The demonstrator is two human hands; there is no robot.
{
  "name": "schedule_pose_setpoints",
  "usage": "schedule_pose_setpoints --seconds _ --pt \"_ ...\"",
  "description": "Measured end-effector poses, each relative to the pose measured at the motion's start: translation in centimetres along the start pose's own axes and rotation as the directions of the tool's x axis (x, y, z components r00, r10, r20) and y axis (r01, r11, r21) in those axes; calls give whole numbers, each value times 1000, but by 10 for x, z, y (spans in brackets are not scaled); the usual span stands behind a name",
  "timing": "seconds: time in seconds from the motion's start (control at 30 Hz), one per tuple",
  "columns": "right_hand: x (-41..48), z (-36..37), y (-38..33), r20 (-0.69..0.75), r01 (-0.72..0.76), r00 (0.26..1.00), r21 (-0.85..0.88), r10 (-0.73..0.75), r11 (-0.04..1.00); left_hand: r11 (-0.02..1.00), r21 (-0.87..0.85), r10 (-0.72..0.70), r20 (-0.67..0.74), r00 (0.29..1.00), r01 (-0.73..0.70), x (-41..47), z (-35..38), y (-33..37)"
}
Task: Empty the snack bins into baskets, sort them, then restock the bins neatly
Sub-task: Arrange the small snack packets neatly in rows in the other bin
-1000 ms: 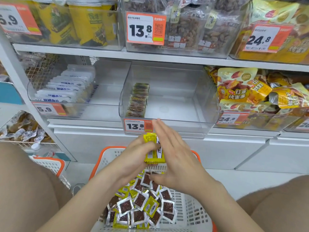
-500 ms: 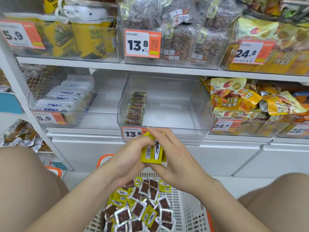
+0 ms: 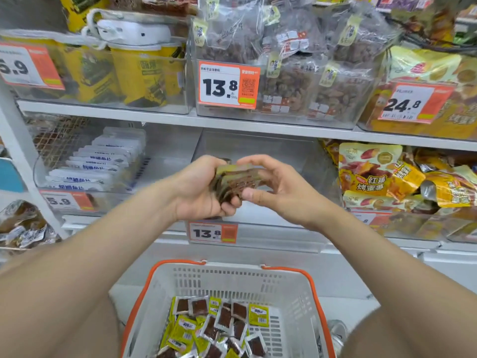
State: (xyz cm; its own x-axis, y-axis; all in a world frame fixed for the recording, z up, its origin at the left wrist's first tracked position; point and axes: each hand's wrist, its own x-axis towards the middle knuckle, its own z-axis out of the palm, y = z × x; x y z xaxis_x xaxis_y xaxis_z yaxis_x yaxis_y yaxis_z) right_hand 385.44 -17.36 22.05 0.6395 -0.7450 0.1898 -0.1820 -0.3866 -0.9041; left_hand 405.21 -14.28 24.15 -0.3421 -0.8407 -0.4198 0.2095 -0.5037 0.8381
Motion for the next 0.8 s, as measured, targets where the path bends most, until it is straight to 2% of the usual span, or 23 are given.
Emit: schedule_pose_setpoints --seconds 0.07,0.1,0.13,0.17,0.2,0.23,0.27,0.3,0.33,0.4,0.5,0.53,0.6,0.7,0.8 --pt "19 -8 13 -17 -32 999 32 33 999 1000 1 -22 64 998 22 17 -9 12" --pt "30 -12 21 -28 -52 998 45 53 998 1000 -4 -17 42 999 18 24 -11 16" --pt "42 -17 30 -48 -77 996 37 79 996 1000 -3 -7 -36 999 7 37 -16 18" --pt "54 -21 40 -80 -112 991 -5 111 994 999 23 34 -176 984 -31 51 -23 17" --pt "68 -28 54 -131 -168 979 -91 155 982 989 126 120 -349 930 -80 64 -28 14" --pt "81 -35 70 -184 -247 960 -205 210 947 934 348 258 -485 835 -86 77 -34 10" --pt "93 -42 87 -235 -341 932 -318 275 884 800 599 406 -517 754 -21 88 -37 7" --pt "103 -45 102 -279 -430 898 -401 339 809 613 787 489 -450 747 73 94 -36 3" --pt "112 -47 116 -311 -496 866 -432 391 753 418 895 480 -361 799 154 100 -34 -4" --pt "127 -44 139 -331 -550 833 -410 443 728 112 965 317 -259 912 235 112 -31 -18" --pt "147 -33 155 -357 -559 825 -396 439 729 -245 926 275 -217 936 287 126 -33 -28" --pt "153 -30 156 -370 -555 826 -403 425 728 -320 901 276 -208 938 294 132 -35 -29" --pt "161 -25 163 -372 -538 839 -450 398 713 -391 866 228 -236 945 311 141 -44 -30" --pt "160 -12 169 -368 -568 823 -528 433 632 -459 810 142 -337 931 363 149 -53 -33" --pt "157 1 166 -458 -613 790 -587 408 528 -476 793 107 -378 920 381 153 -47 -31"
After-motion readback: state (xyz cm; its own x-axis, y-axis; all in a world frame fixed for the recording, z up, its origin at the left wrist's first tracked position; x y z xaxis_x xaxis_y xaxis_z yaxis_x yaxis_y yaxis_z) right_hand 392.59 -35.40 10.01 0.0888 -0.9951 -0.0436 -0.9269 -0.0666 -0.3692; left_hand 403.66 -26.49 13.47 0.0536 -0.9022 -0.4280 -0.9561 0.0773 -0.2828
